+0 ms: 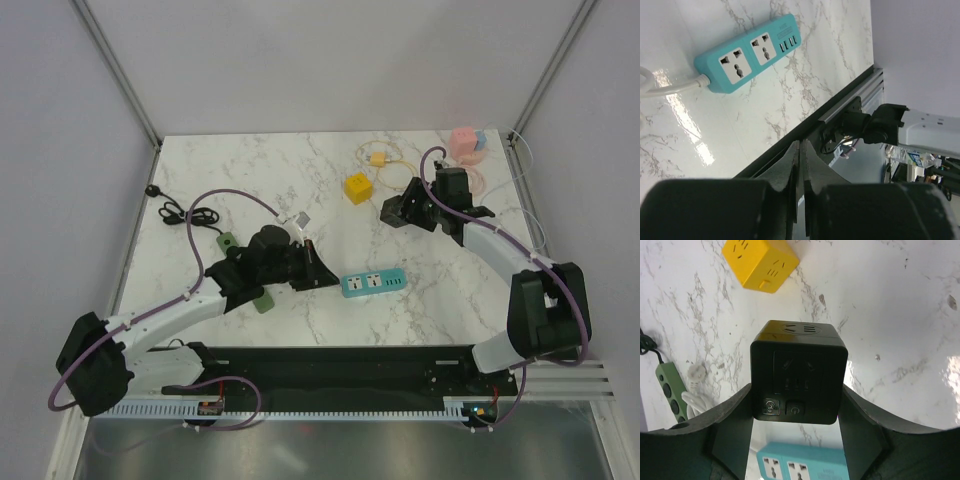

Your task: Pull the plug off the socket

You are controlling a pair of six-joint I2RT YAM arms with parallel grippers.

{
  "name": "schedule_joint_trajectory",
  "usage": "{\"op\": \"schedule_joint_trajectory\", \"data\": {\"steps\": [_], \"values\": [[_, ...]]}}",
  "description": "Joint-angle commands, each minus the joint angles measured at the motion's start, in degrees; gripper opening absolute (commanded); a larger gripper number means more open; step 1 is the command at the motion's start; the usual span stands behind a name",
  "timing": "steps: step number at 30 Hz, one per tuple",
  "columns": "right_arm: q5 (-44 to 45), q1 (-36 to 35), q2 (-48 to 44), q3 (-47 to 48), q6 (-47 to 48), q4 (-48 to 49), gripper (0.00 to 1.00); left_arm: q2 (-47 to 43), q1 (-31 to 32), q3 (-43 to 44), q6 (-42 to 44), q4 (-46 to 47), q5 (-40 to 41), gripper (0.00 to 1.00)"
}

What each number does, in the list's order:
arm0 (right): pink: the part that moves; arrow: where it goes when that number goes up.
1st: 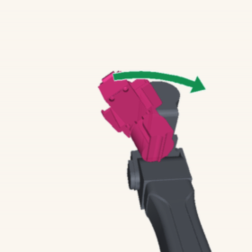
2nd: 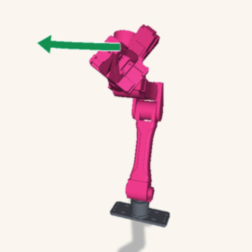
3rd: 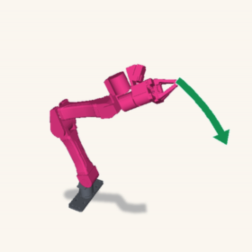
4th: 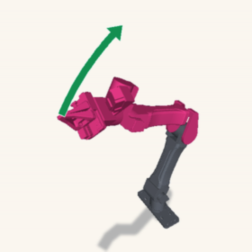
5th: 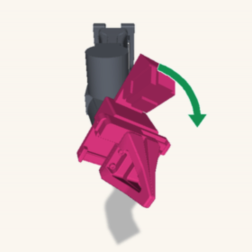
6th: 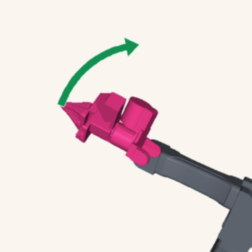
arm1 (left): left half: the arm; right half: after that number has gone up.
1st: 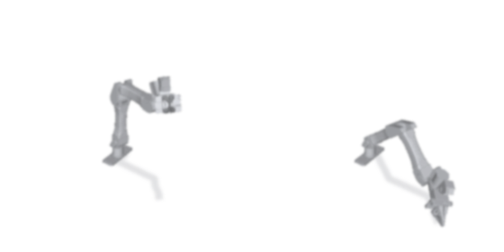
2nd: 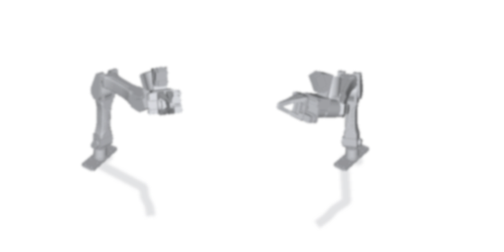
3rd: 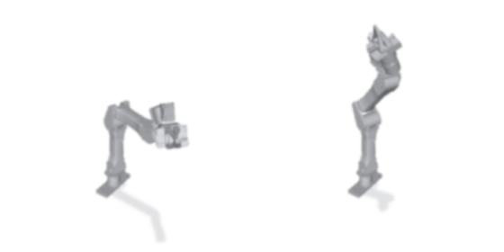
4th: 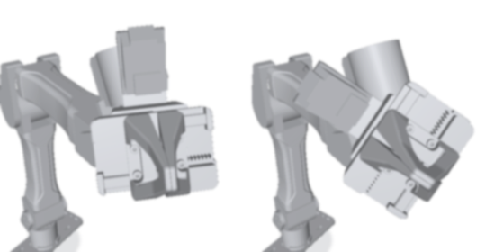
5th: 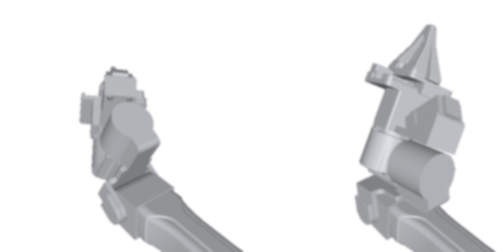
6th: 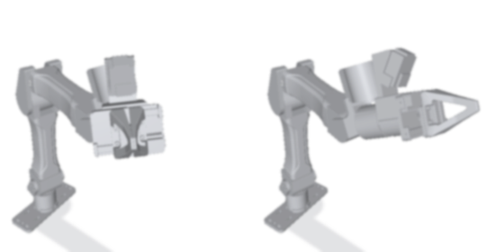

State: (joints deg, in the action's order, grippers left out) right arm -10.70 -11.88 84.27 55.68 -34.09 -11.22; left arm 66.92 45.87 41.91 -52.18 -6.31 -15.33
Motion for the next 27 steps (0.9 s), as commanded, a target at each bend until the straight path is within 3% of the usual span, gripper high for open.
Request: {"op": "schedule_joint_trajectory", "data": {"steps": [1, 9, 15, 18, 19, 24, 27], "values": [[-8.7, 1.7, 6.5, 2.8, -4.8, 14.2, 0.0, -8.1, 0.1, -3.0, 3.5, -4.3, -1.5, 0.11], [-9.2, 2.0, 16.3, 7.4, -4.4, 20.8, 0.0, -23.6, 0.0, -5.8, 3.1, -15.7, -0.1, 0.13], [-13.0, 3.7, 21.3, 10.1, -5.5, 20.5, 0.16, -32.5, -0.1, -6.0, 0.6, -22.9, 2.8, 0.16], [-12.3, 4.0, 22.3, 12.1, -3.8, 16.5, 0.36, -34.6, -0.1, -6.1, -1.2, -24.6, 2.9, 0.17], [-11.5, 4.0, 22.5, 13.0, -1.4, 14.2, 0.49, -34.8, -0.1, -6.2, -2.0, -24.8, 2.7, 0.18], [-7.5, 4.0, 21.8, 17.6, 4.8, 1.8, 0.91, -38.6, -0.1, -8.4, -6.0, -26.3, 0.6, 0.24], [-5.8, 4.1, 20.9, 19.1, 7.1, -2.5, 0.98, -43.4, -0.1, -10.6, -8.9, -27.6, 0.0, 0.35]]}}
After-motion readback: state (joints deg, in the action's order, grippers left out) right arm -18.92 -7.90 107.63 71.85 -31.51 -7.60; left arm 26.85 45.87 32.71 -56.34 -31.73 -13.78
